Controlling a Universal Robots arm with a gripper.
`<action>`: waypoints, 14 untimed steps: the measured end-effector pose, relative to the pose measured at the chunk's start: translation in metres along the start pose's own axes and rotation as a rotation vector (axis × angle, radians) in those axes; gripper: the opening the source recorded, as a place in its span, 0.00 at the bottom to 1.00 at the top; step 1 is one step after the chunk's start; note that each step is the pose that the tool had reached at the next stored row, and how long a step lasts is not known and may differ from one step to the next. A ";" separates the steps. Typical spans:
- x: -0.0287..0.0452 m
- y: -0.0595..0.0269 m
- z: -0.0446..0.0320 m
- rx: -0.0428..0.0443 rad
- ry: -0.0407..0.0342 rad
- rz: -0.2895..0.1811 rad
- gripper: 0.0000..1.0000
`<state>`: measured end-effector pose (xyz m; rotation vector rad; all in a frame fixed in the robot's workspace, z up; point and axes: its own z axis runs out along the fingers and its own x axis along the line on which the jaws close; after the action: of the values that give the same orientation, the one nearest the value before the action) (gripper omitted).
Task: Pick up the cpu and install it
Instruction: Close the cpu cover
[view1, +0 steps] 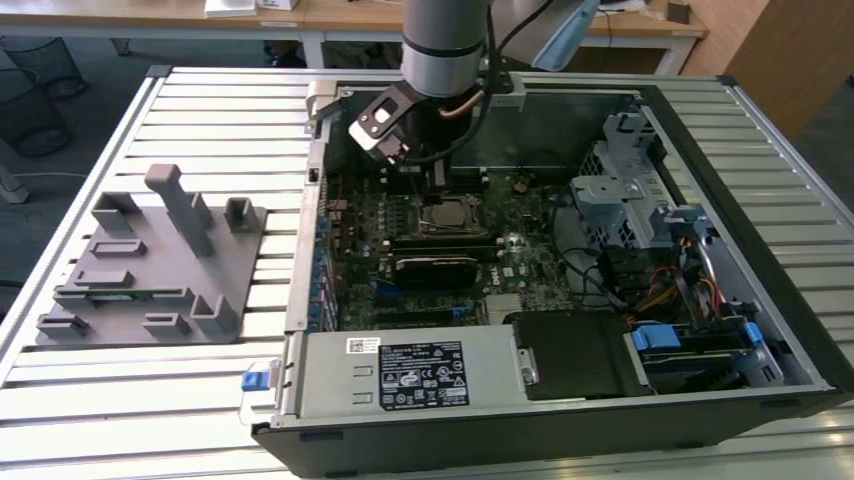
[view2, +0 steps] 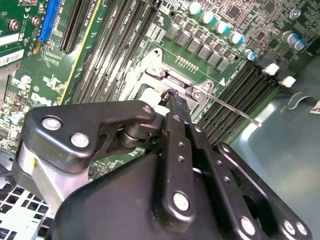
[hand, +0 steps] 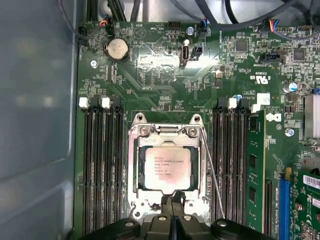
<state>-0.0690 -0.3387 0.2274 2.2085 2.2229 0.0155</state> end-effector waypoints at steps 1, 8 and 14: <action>0.0000 0.0005 0.0000 0.0001 -0.0001 0.000 0.11; -0.0001 0.0150 0.0003 0.0001 -0.0003 0.000 0.11; -0.0002 0.0267 0.0005 0.0001 -0.0002 0.000 0.11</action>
<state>-0.0424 -0.3387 0.2272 2.2086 2.2227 0.0151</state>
